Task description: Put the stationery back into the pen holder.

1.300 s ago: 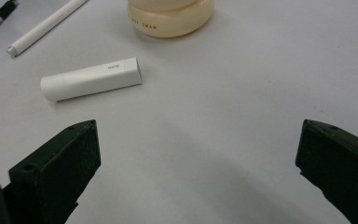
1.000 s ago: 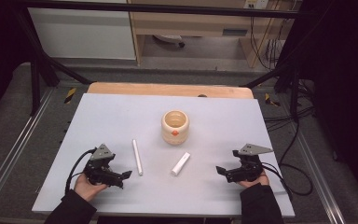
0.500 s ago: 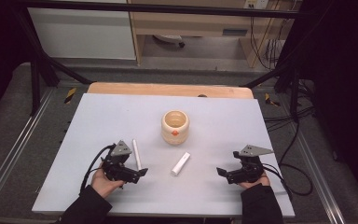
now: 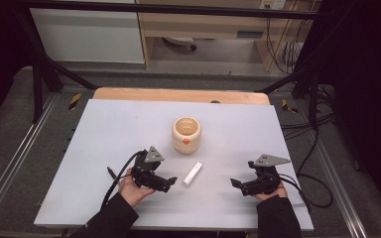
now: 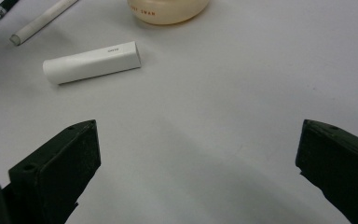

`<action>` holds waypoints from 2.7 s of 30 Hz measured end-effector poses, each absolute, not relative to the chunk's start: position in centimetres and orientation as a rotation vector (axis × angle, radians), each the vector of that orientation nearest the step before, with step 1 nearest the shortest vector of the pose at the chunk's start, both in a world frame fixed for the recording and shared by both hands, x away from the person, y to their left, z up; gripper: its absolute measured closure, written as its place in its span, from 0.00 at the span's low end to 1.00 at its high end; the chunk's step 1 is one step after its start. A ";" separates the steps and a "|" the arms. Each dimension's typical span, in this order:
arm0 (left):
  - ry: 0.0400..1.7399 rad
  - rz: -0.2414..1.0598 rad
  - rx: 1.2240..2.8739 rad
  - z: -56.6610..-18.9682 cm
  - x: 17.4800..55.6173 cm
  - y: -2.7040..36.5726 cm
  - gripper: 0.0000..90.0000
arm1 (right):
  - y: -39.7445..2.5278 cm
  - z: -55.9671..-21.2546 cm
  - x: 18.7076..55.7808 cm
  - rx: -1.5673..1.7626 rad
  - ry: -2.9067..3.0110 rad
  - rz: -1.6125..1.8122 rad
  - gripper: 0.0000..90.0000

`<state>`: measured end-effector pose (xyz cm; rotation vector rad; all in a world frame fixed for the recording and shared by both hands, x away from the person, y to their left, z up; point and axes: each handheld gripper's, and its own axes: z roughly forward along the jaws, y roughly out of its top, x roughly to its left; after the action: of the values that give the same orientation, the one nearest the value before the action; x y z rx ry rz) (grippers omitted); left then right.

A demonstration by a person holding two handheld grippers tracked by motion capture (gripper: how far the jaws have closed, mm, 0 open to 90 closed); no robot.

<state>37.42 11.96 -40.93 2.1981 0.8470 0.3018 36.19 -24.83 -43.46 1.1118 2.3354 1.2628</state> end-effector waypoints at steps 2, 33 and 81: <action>0.842 0.298 2.207 -40.9 37.5 11.2 0.04 | -24.8 -43.6 36.2 1.108 2.343 1.253 0.01; 0.935 0.291 2.305 -43.2 36.5 5.6 0.57 | -24.7 -43.7 36.3 1.109 2.352 1.237 0.01; 0.927 0.223 2.307 -41.7 36.8 7.0 0.74 | -24.7 -43.5 36.2 1.097 2.348 1.265 0.01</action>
<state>36.75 6.97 -41.70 2.3069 0.9273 0.2228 36.18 -24.71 -43.50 1.0973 2.3482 1.2646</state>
